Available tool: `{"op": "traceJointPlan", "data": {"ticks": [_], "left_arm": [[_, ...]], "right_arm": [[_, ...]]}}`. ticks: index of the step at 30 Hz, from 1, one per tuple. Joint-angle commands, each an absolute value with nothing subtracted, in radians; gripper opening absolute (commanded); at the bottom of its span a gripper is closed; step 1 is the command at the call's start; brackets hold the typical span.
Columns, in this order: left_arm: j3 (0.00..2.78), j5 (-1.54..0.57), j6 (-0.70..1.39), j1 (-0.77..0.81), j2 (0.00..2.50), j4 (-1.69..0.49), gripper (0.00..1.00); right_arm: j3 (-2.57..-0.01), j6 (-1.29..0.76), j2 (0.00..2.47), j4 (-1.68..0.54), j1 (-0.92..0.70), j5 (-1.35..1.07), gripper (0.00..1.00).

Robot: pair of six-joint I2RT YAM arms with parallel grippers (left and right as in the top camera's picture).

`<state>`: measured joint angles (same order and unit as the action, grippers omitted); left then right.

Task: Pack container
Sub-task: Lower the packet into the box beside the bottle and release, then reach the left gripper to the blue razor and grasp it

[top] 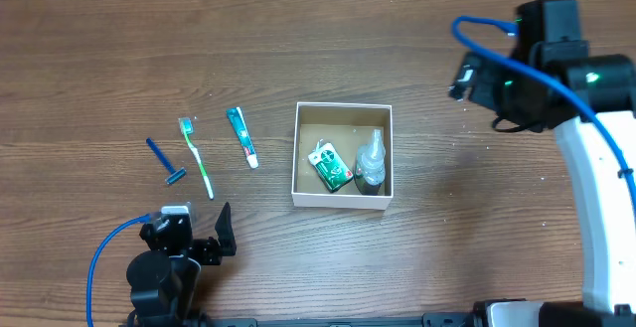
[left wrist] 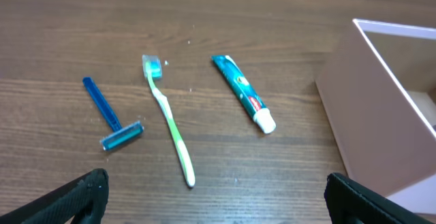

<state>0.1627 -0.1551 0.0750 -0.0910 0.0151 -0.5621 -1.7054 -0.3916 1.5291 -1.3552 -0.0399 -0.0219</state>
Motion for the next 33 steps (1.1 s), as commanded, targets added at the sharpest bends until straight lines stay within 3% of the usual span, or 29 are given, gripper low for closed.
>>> {"op": "traceJointPlan", "data": {"ticks": [1, 4, 8, 13, 20, 26, 31, 33], "left_arm": [[0.154, -0.186, 0.092, -0.084, 0.005, -0.522, 1.0], [0.171, -0.202, 0.234, -0.084, 0.006, -0.449, 1.0], [0.344, 0.013, 0.294, -0.085, 0.115, -0.493, 1.0], [0.658, 0.115, 0.289, -0.118, 0.607, -0.538, 1.0], [1.164, -0.078, 0.265, -0.236, 1.309, -0.768, 1.0], [1.175, 0.082, 0.35, -0.247, 1.626, -0.812, 1.0], [1.175, 0.047, 0.315, -0.284, 1.781, -0.753, 0.99], [1.175, 0.025, 0.292, -0.284, 1.833, -0.731, 0.88]], "right_arm": [[-1.706, -0.398, 1.534, -1.353, 0.054, -0.101, 1.0], [-1.707, -0.397, 1.534, -1.353, 0.073, -0.099, 1.0], [-1.707, -0.397, 1.534, -1.353, 0.073, -0.099, 1.0], [-1.706, -0.397, 1.534, -1.353, 0.073, -0.099, 1.0], [-1.707, -0.397, 1.534, -1.353, 0.073, -0.099, 1.0], [-1.706, -0.397, 1.534, -1.353, 0.073, -0.099, 1.0], [-1.707, -0.397, 1.534, -1.353, 0.073, -0.099, 1.0], [-1.706, -0.397, 1.534, -1.353, 0.073, -0.099, 1.0]]}}
